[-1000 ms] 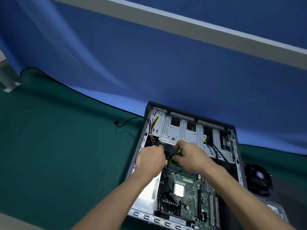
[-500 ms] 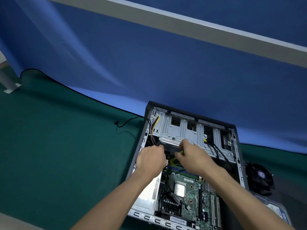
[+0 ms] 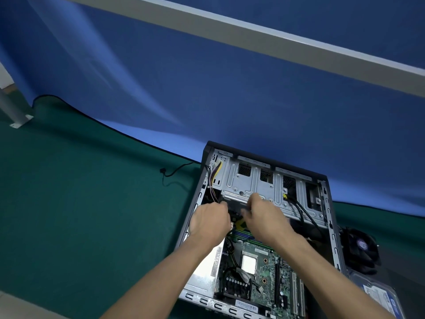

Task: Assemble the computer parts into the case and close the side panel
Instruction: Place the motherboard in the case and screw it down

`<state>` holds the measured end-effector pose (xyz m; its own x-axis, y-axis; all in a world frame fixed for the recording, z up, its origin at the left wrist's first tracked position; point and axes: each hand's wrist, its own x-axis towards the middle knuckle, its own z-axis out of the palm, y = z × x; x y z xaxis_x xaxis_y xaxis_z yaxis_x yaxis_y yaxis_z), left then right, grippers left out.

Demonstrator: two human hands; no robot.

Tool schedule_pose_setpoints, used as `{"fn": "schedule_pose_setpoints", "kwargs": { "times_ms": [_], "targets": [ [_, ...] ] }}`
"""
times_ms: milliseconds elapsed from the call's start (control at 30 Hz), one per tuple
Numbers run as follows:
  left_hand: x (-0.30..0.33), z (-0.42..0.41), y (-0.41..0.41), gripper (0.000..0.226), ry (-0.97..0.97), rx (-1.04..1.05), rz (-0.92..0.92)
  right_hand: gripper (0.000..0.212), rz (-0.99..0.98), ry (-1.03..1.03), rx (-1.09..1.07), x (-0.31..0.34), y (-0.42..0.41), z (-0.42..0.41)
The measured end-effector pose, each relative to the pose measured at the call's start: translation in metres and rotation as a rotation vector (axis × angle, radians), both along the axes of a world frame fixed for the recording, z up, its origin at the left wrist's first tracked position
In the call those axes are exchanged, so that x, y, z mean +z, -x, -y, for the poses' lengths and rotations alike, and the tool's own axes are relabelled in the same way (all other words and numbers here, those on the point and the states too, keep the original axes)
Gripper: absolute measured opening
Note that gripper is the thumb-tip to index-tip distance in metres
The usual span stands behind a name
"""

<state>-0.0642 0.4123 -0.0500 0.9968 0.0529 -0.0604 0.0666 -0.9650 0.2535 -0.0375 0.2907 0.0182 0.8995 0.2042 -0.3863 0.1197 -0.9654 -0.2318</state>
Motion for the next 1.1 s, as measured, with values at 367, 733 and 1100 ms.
{"fn": "schedule_pose_setpoints", "kwargs": {
  "times_ms": [367,733,1100],
  "targets": [
    [0.001,0.001,0.001,0.025,0.003,0.007,-0.002,0.026,0.069,-0.023,-0.054,0.003,-0.001,-0.001],
    [0.001,0.000,0.001,0.023,-0.010,0.000,-0.020,0.047,-0.247,-0.246,-0.078,0.012,-0.013,0.001],
    [0.001,0.000,0.001,0.024,-0.017,-0.010,-0.012,0.024,0.002,0.017,0.001,0.006,-0.016,-0.014]
  ]
}}
